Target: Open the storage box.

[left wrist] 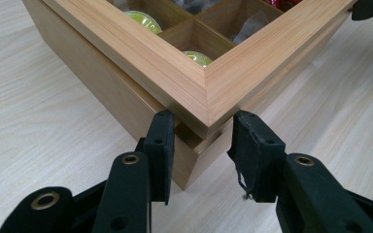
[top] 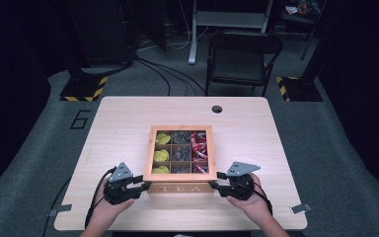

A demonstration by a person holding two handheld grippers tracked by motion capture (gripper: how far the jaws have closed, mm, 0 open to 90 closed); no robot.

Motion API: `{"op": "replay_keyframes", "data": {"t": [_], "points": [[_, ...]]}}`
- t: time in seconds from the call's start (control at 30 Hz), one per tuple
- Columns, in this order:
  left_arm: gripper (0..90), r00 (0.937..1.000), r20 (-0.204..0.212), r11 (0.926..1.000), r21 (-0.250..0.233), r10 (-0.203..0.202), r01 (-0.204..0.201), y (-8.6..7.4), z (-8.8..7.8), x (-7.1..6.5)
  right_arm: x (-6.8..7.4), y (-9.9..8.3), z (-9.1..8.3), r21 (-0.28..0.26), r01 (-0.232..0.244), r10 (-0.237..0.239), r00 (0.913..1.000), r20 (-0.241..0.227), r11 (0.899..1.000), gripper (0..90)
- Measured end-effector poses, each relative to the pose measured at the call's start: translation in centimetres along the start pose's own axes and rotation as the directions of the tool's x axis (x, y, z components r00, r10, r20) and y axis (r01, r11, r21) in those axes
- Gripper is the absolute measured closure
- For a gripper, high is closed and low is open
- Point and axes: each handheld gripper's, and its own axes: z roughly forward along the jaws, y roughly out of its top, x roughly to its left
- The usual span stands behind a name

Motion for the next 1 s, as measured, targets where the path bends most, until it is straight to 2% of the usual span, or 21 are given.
{"op": "replay_keyframes", "data": {"t": [0.27,0.57,0.73,0.83,0.87,0.97,1.0], "points": [[61.1,1.0,0.003,0.9998,0.018,-0.005,0.005,0.4,-0.1,0.0,-0.1,0.3,0.0,0.002,-0.025,0.025,0.9996,-0.014,1.0,52.8],[61.2,0.9998,0.008,0.9998,-0.01,-0.017,0.017,0.9,-0.6,0.1,-0.2,0.9,-0.4,-0.014,-0.054,0.054,0.9982,-0.027,0.998,52.8],[60.3,0.9998,0.01,0.9995,-0.028,-0.014,0.015,1.3,-0.7,0.2,-0.4,1.5,-0.7,-0.004,-0.07,0.069,0.997,-0.035,0.998,52.9],[58.1,0.9998,0.017,0.9996,-0.024,-0.012,0.013,1.6,-0.8,0.2,-0.5,1.8,-0.9,-0.006,-0.078,0.077,0.996,-0.045,0.997,53.0],[56.7,0.9999,0.005,0.9991,-0.041,-0.012,0.013,1.6,-0.7,0.2,-0.5,1.9,-0.9,-0.004,-0.084,0.084,0.9955,-0.043,0.996,53.1],[52.8,0.9999,0.01,0.999,-0.045,-0.006,0.006,1.8,-0.8,0.4,-0.5,2.3,-1.1,0.0,-0.086,0.086,0.9954,-0.041,0.996,53.3],[51.6,1.0,0.001,0.9986,-0.052,-0.007,0.007,1.8,-0.8,0.4,-0.6,2.4,-1.2,-0.002,-0.085,0.085,0.9956,-0.04,0.996,53.3]]}}
